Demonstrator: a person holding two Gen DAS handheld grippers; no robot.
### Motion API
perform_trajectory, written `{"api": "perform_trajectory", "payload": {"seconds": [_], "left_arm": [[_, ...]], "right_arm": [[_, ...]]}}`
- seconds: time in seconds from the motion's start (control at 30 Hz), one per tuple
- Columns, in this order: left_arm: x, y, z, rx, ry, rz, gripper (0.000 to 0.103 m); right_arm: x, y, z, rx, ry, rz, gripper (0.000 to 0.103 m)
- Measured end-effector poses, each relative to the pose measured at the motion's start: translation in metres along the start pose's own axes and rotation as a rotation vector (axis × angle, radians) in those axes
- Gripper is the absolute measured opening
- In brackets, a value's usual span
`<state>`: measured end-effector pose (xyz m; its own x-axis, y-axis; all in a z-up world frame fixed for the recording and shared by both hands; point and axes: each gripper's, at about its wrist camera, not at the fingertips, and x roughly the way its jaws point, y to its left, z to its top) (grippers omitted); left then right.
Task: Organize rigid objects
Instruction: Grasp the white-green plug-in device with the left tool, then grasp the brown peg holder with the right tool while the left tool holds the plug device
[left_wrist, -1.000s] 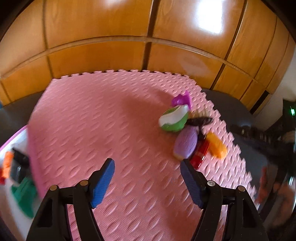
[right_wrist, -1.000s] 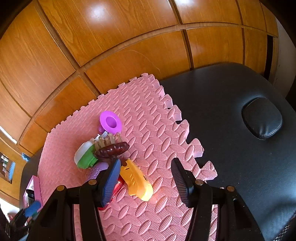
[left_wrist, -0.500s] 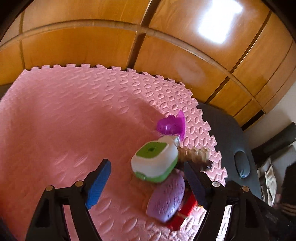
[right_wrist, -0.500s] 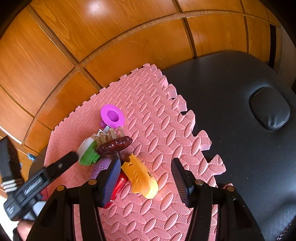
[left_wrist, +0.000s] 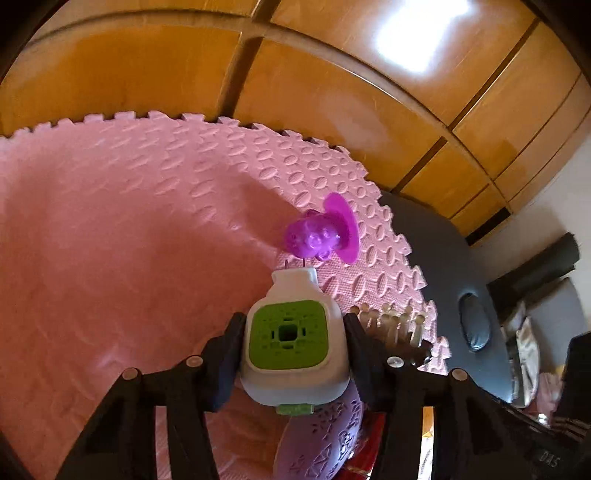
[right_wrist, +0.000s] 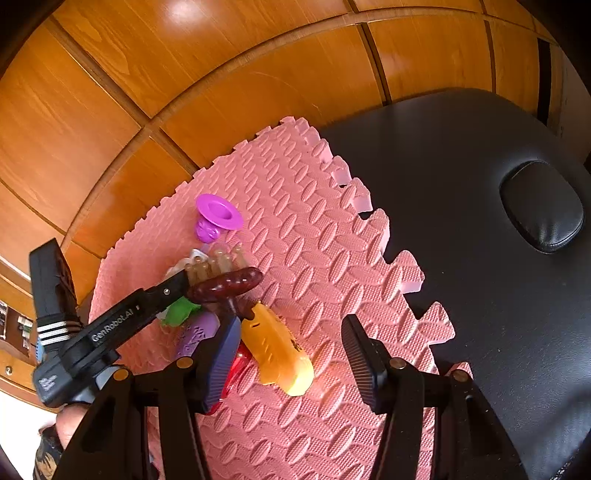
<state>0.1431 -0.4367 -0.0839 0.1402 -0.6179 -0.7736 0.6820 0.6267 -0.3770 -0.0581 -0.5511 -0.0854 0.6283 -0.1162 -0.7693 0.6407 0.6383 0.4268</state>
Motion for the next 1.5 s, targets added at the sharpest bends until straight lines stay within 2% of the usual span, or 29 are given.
{"api": "perform_trajectory", "payload": {"seconds": [0.17, 0.33, 0.53, 0.63, 0.77, 0.87, 1.1, 1.17, 1.3, 1.37, 1.5], "left_arm": [[-0.022, 0.012, -0.017, 0.009, -0.013, 0.047, 0.053], [-0.056, 0.026, -0.045, 0.003, -0.043, 0.135, 0.053], [-0.089, 0.025, -0.100, 0.063, -0.050, 0.227, 0.053], [-0.102, 0.020, -0.128, 0.098, -0.070, 0.256, 0.053], [-0.104, 0.011, -0.149, 0.164, -0.094, 0.280, 0.053], [-0.098, 0.017, -0.152, 0.153, -0.081, 0.267, 0.052], [-0.098, 0.019, -0.154, 0.157, -0.112, 0.253, 0.052], [-0.098, 0.019, -0.156, 0.166, -0.120, 0.257, 0.052], [-0.099, 0.020, -0.159, 0.172, -0.130, 0.261, 0.052], [-0.098, 0.019, -0.160, 0.169, -0.134, 0.256, 0.052], [-0.098, 0.018, -0.161, 0.175, -0.140, 0.267, 0.052]], "right_arm": [[0.000, -0.001, -0.001, -0.005, -0.006, -0.014, 0.057], [0.001, -0.001, -0.002, -0.006, -0.007, -0.022, 0.057], [-0.003, -0.001, -0.002, 0.000, -0.017, -0.006, 0.057], [-0.005, 0.000, -0.002, -0.004, -0.032, 0.004, 0.057], [-0.006, 0.010, -0.004, -0.052, -0.042, 0.027, 0.057], [-0.004, 0.023, -0.008, -0.118, -0.040, 0.039, 0.057], [0.004, 0.048, -0.013, -0.263, -0.042, 0.037, 0.057], [0.010, 0.054, -0.011, -0.310, -0.028, 0.026, 0.050], [0.030, 0.063, -0.005, -0.375, 0.022, -0.006, 0.041], [0.036, 0.066, -0.001, -0.399, 0.018, -0.022, 0.037], [0.048, 0.072, 0.007, -0.430, 0.046, -0.029, 0.036]]}}
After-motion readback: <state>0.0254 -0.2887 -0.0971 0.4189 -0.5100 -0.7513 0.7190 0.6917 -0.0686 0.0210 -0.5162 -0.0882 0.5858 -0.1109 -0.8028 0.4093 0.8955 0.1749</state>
